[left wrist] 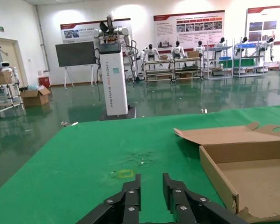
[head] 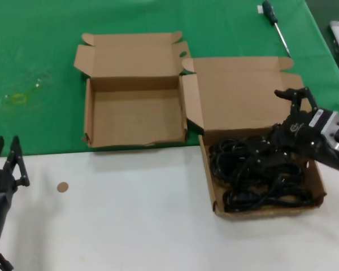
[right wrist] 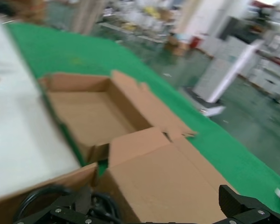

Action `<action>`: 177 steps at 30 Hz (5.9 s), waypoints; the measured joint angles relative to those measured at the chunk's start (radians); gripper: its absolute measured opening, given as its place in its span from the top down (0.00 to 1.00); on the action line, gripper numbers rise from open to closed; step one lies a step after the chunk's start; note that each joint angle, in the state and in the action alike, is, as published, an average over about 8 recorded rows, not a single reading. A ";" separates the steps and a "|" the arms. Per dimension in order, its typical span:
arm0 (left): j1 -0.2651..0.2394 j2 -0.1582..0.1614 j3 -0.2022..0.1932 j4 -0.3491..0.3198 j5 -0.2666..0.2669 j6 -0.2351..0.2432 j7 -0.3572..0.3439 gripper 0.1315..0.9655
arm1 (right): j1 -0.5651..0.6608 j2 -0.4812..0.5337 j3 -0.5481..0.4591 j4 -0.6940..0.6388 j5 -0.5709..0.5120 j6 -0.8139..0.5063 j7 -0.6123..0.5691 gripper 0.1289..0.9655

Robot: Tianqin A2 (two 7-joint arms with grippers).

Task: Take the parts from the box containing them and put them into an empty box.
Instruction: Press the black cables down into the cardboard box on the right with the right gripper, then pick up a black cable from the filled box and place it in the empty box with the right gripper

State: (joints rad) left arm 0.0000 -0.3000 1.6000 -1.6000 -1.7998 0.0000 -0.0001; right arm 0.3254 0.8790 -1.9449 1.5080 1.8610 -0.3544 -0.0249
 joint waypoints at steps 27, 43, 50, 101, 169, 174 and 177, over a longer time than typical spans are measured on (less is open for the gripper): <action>0.000 0.000 0.000 0.000 0.000 0.000 0.000 0.98 | 0.374 0.013 -0.087 -0.209 -0.267 -0.671 -0.404 0.00; 0.000 0.000 0.000 0.000 0.000 0.000 0.000 0.98 | 0.408 -0.057 -0.082 -0.300 -0.322 -0.694 -0.485 0.09; 0.000 0.000 0.000 0.000 0.000 0.000 0.000 0.98 | 0.410 -0.069 -0.077 -0.312 -0.339 -0.693 -0.483 0.23; 0.000 0.000 0.000 0.000 0.000 0.000 0.000 0.98 | 0.508 -0.067 -0.046 -0.201 -0.365 -0.760 -0.247 0.96; 0.000 0.000 0.000 0.000 0.000 0.000 -0.001 0.98 | 0.682 -0.675 -0.210 -0.631 -0.580 -0.356 -0.202 0.78; 0.000 0.000 0.000 0.000 0.000 0.000 0.000 0.98 | 0.669 -0.655 -0.209 -0.583 -0.588 -0.362 -0.174 0.75; 0.000 0.000 0.000 0.000 0.000 0.000 0.000 0.98 | 0.659 -0.640 -0.207 -0.553 -0.591 -0.366 -0.159 0.69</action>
State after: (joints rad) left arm 0.0000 -0.3000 1.6001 -1.6000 -1.7995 0.0000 -0.0005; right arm 0.9847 0.2394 -2.1518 0.9552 1.2701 -0.7204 -0.1841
